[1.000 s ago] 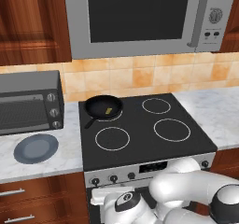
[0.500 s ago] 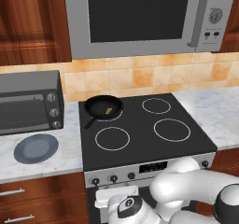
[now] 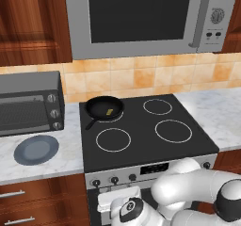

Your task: Pick up the butter stick and place it in the pan. Then turn on the burner for the pan.

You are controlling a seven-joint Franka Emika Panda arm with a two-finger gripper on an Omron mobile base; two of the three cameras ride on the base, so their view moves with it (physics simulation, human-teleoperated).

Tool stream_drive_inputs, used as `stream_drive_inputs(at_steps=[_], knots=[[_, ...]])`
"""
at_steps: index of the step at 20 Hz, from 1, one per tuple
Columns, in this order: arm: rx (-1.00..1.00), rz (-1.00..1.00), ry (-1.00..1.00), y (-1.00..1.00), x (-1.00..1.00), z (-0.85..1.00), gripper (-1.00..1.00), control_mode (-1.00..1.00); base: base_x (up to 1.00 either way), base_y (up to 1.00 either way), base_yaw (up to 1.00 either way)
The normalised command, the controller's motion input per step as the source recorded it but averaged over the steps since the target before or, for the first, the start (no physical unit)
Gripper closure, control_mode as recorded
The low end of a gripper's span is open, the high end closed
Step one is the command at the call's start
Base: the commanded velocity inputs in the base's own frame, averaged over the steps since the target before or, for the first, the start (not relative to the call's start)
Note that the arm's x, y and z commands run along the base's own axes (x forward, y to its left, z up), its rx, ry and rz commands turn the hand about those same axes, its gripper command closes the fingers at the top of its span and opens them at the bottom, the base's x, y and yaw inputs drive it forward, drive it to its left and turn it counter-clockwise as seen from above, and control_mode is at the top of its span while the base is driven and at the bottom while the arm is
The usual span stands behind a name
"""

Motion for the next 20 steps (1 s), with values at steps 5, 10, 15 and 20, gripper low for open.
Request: stream_drive_inputs(at_steps=[5, 10, 15, 20], knots=[[0.00, 0.05, -0.02, -0.10, 0.18, -0.10, -1.00, -1.00, 0.00, 0.00, 0.00], [0.00, 0.04, 0.00, -0.10, 0.22, -0.07, -1.00, -1.00, 0.00, 0.00, 0.00], [0.00, 0.03, -0.02, -0.15, 0.23, -0.13, -1.00, -1.00, 0.00, 0.00, 0.00], [0.02, 0.02, -0.06, -0.13, 0.09, -0.28, -1.00, -1.00, 0.00, 0.00, 0.00]])
